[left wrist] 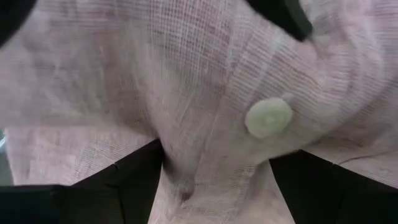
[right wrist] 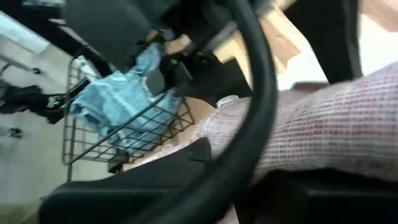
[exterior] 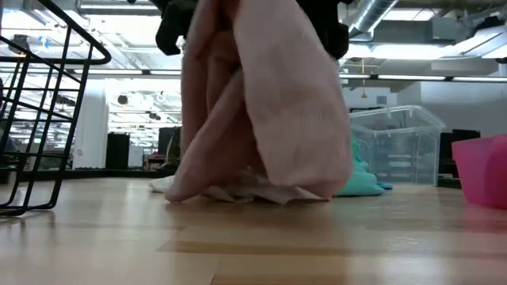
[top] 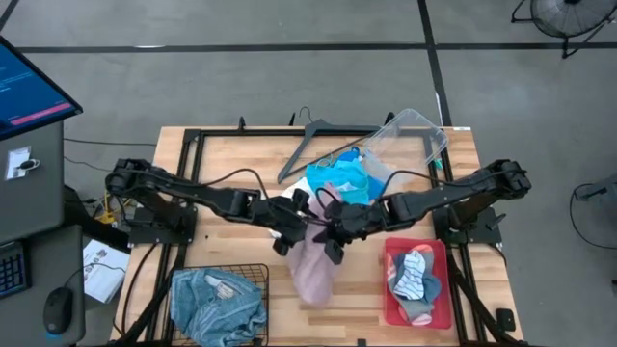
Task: Pick & Place Cloths
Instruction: Put the pink polo shirt into the wire basket
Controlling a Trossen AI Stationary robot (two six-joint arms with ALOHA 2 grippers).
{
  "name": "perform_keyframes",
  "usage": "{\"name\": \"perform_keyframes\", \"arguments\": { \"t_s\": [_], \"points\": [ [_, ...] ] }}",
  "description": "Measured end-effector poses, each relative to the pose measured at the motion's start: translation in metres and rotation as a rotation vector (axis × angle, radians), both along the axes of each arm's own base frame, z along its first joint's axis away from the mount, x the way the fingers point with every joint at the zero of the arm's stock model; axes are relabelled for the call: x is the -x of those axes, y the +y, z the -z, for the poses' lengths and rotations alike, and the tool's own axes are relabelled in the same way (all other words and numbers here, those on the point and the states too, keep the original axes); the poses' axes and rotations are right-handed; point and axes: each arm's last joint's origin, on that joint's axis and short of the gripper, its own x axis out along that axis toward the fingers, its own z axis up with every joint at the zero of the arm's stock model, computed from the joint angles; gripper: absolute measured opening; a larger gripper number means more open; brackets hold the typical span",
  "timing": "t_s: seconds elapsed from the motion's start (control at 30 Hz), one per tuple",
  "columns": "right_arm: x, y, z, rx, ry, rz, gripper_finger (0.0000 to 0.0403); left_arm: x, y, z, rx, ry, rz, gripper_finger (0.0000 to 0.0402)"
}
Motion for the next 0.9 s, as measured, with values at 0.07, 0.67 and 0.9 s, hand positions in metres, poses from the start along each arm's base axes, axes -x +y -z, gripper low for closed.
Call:
{"name": "perform_keyframes", "arguments": {
  "t_s": [0.07, 0.67, 0.9],
  "points": [
    [0.000, 0.002, -0.001, -0.004, -0.012, -0.020, 0.0024, -0.001, -0.002, -0.001, 0.040, -0.014, 0.048, 0.0279],
    [-0.003, 0.001, -0.006, 0.157, -0.077, -0.148, 0.0039, -0.006, -0.006, -0.009, 0.330, -0.078, 0.304, 0.0018],
    [0.004, -0.003, -0.010, 0.283, -0.054, -0.203, 0.0058, -0.002, 0.007, -0.019, 0.354, -0.105, 0.257, 0.0016]
  ]
}}
